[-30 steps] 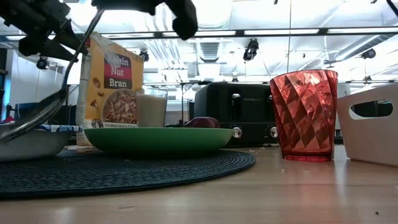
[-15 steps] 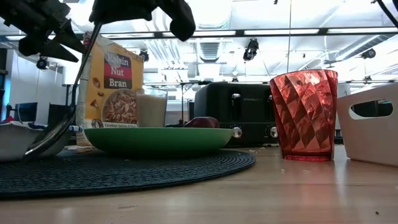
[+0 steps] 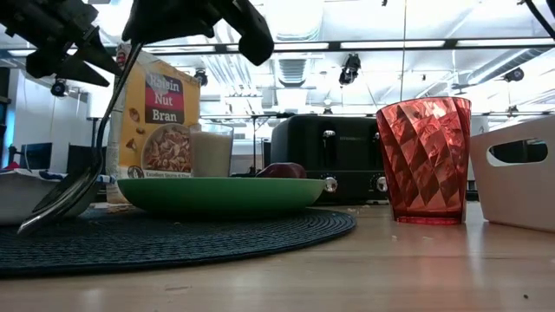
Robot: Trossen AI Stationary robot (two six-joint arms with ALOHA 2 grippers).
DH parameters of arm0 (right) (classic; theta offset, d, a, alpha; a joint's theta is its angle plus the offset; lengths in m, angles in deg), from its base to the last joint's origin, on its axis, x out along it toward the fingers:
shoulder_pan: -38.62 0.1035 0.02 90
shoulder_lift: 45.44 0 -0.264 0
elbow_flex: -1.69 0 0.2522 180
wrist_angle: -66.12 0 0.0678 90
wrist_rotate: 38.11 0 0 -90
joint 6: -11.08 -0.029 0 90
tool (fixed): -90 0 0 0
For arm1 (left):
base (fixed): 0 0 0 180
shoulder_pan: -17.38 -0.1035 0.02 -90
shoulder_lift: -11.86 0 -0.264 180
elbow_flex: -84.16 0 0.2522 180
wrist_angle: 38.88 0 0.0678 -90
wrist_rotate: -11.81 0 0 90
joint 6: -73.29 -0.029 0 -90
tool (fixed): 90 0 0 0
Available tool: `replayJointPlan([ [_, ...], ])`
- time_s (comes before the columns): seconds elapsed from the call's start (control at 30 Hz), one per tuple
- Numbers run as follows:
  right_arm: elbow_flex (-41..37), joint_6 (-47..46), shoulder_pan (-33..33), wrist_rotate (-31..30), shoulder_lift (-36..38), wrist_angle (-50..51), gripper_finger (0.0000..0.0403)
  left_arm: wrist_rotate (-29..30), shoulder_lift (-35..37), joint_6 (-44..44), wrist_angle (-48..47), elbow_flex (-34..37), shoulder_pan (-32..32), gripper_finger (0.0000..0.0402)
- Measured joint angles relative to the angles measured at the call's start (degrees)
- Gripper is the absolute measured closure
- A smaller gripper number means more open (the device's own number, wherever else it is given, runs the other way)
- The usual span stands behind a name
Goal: Arrange a breakfast setting
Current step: Put the spoon on the black table mat at the bottom of the green plate
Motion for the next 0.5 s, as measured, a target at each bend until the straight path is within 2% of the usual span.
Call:
replayJointPlan([
  [0.2, 0.43, -1.61, 0.00, 0.17, 0.00, 1.81, 0.0350, 0.00, 0.00, 0.00, 0.00, 0.00, 0.02, 0.0159],
  [0.5, 2.81, -6.54, 0.04, 3.65, 0.00, 12.12, 0.0346, 0.00, 0.00, 0.00, 0.01, 0.02, 0.00, 0.0159],
])
